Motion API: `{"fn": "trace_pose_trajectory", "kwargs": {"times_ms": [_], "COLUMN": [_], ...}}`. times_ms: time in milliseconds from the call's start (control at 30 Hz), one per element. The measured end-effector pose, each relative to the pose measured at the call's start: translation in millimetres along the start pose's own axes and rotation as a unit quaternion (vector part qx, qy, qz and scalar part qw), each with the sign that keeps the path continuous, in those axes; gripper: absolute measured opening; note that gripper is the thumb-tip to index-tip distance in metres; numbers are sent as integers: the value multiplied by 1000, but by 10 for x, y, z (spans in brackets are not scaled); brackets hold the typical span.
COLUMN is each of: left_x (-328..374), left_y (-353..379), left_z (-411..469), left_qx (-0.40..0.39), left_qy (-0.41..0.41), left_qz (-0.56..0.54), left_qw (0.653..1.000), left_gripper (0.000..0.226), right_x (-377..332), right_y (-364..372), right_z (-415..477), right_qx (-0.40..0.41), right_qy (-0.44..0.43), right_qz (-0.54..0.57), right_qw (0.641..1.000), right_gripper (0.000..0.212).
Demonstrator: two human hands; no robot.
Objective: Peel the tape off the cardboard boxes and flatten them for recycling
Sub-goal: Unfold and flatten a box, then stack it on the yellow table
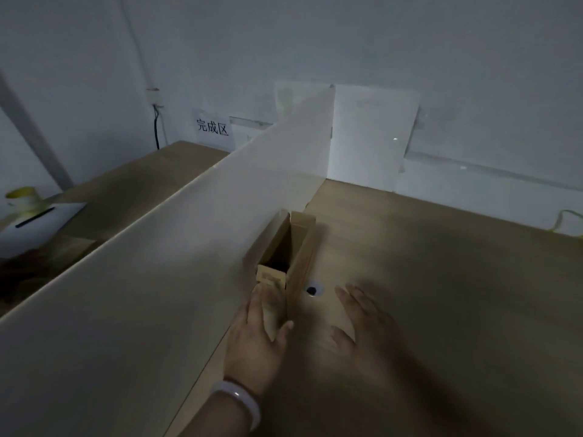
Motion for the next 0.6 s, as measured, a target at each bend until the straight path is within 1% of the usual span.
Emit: {"fn": "trace_pose_trajectory", "kwargs": {"times_ms": [100,167,233,300,367,400,467,533,600], "left_x": [-152,-287,-419,-495,-531,-552,-564,-535,-452], "left_y": [338,567,733,883,999,1021,1013,1007,1021], "left_z": [380,604,818,994,1091,1094,1055,986,919], "left_qx": [-3,-7,7,11,13,19,25,8,-28], "left_qy": [-63,-102,-131,-141,-134,-128,-112,-99,-76], "left_qz": [-88,-153,-202,-249,-278,-275,-257,-262,-303], "left_qw": [994,983,971,958,951,953,960,960,950], "left_gripper": [100,116,125,122,109,102,96,97,92], "right_x": [223,349,449,549,666,724,806,869,981], "right_y": [223,356,469,598,776,856,898,837,746], "right_z": [267,360,404,387,327,283,240,238,205], "right_qx": [-12,-13,-5,-2,-26,-42,-52,-47,-40], "right_qy": [11,24,32,50,72,82,99,113,139], "right_qz": [9,18,28,45,61,64,63,57,60], "right_qw": [1000,999,999,998,995,994,992,991,988], "right_gripper": [72,72,70,69,70,70,71,72,75]}}
Point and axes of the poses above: each hand's wrist, its own z-axis towards the middle knuckle, its own y-axis out of the palm, x = y × z, the point moved 10 cm from there along z, towards the middle knuckle, and after that the axes turned 12 degrees about z, right-handed, at the moved point
